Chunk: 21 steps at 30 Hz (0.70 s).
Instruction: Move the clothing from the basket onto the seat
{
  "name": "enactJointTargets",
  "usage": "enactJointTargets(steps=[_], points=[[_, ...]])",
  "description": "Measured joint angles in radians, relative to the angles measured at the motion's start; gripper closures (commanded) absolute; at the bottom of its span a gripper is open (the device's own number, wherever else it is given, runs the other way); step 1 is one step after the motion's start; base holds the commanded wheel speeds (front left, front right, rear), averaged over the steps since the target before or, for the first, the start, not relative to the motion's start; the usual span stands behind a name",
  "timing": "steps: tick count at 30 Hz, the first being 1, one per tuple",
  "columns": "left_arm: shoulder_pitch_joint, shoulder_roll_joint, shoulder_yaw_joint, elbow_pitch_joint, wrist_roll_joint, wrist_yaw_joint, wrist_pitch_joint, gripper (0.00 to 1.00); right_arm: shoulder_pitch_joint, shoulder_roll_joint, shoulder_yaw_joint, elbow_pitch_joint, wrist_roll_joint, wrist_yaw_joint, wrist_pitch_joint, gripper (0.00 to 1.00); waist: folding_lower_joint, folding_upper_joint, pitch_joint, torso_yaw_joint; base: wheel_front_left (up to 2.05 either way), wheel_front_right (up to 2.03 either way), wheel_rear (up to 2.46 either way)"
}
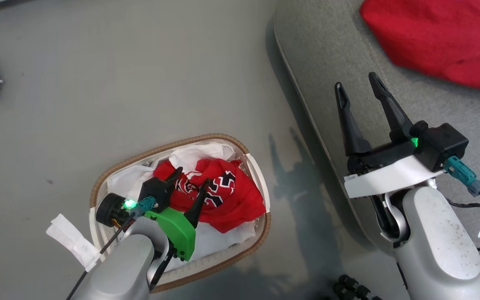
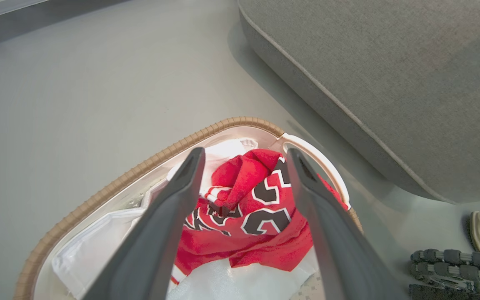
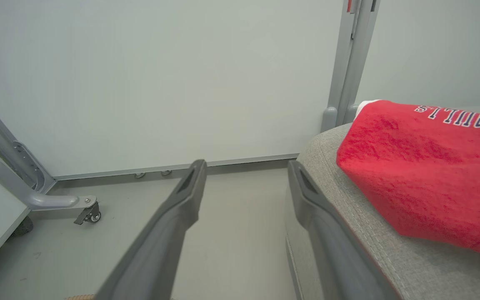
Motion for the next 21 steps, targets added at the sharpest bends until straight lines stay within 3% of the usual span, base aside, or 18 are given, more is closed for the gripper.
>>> enactJointTargets(steps=[12, 21], points=[[-0.14, 0.082, -0.339, 0.113, -0.214, 0.0, 0.0, 0.0, -0.041, 0.0, 0.031, -0.037, 0.011, 0.0, 0.0, 0.0, 0.0001, 0.0, 0.162, -0.078, 0.0, 0.0, 0.0], [-0.251, 0.115, -0.489, 0.167, -0.239, 0.0, 0.0, 0.0, -0.063, 0.0, 0.03, -0.062, 0.011, 0.0, 0.0, 0.0, 0.0001, 0.0, 0.252, -0.099, 0.0, 0.0, 0.0]])
